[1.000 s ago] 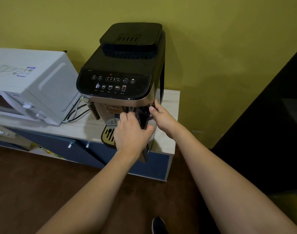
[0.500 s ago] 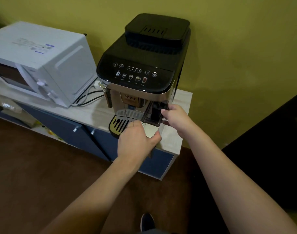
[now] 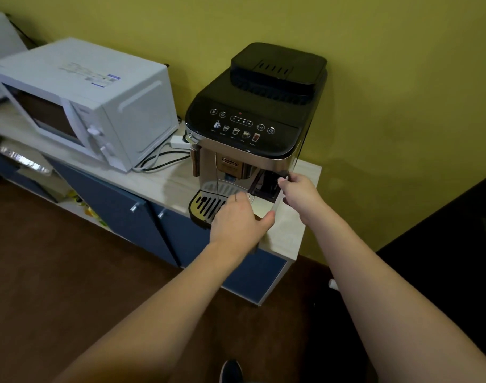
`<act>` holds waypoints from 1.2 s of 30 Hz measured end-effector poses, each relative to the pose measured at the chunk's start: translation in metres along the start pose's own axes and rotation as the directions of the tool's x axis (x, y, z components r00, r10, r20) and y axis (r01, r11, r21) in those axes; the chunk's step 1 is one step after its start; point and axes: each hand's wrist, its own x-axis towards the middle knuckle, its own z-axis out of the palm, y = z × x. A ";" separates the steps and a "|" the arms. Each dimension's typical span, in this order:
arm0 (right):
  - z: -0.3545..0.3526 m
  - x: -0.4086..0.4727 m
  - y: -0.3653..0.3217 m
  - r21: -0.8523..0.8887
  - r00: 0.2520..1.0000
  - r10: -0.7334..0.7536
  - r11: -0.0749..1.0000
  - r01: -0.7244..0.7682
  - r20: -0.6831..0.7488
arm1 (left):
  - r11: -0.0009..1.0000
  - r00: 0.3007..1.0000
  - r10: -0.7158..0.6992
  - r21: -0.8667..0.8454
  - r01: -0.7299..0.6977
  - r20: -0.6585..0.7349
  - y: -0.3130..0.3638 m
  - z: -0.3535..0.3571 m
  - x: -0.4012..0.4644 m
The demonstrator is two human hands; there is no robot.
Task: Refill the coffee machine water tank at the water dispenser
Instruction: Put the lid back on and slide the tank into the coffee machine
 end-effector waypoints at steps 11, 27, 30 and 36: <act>0.004 0.002 0.000 -0.032 0.999 0.030 0.999 -0.031 -0.033 | 0.997 1.000 -0.006 -0.080 0.006 0.011 -0.003 0.005 0.011; -0.002 0.014 -0.002 0.047 0.991 0.111 0.993 -0.107 -0.080 | 0.997 0.995 0.077 -0.021 -0.078 -0.059 0.004 0.014 0.022; -0.002 0.009 -0.001 0.018 0.996 0.063 0.998 -0.062 -0.066 | 0.993 0.997 0.067 -0.091 -0.070 -0.044 -0.001 0.016 0.025; 0.002 -0.016 0.029 -0.223 0.982 -0.186 0.956 0.191 0.044 | 0.957 0.967 0.232 -0.201 -0.208 0.102 -0.025 0.023 -0.003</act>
